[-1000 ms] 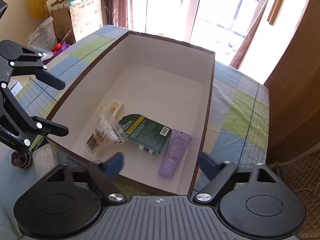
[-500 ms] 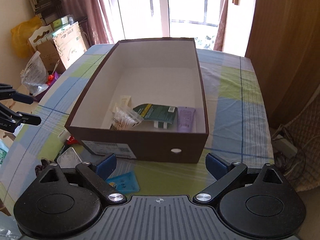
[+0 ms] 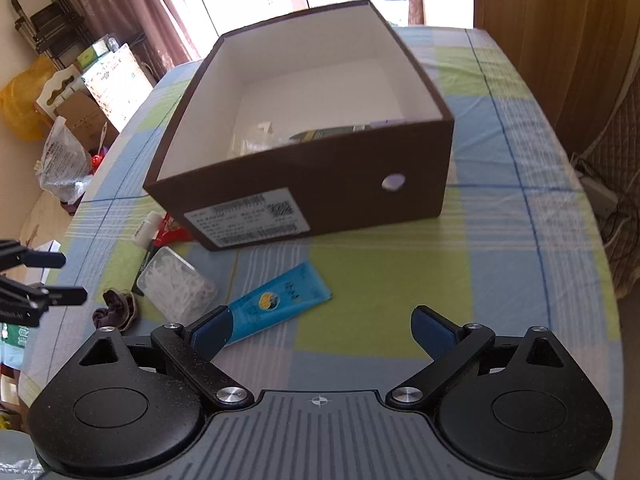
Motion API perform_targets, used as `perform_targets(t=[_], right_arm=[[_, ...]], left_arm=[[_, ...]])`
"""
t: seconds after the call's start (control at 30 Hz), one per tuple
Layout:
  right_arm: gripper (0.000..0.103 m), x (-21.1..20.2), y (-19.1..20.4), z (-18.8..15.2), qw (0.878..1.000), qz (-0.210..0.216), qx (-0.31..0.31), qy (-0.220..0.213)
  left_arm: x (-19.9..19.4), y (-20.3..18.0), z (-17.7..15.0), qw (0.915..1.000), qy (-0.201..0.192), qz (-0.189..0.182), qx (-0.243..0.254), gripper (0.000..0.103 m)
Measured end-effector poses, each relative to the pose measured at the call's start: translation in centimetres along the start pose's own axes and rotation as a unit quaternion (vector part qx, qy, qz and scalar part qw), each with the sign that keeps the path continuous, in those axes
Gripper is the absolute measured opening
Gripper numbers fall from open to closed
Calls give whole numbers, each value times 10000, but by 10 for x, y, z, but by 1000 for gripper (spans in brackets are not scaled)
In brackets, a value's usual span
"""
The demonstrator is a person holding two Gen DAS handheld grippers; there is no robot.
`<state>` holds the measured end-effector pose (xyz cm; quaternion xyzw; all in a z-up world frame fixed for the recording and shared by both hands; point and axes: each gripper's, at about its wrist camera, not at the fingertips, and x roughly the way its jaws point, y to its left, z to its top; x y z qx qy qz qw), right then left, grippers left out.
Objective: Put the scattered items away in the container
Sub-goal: 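Withdraw both grippers from the box back over the items on the table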
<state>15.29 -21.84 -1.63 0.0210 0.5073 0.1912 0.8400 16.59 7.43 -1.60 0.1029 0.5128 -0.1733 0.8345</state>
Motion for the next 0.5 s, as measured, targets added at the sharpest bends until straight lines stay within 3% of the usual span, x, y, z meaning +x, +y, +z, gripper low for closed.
perform_targets(t=[0.2, 0.5], right_arm=[[100, 11, 8, -14, 9998, 15, 97, 168], [100, 20, 8, -21, 9991, -48, 303, 283]], left_arm=[[13, -6, -18, 9998, 76, -159, -5, 73], [39, -10, -23, 9994, 166, -273, 115, 61]])
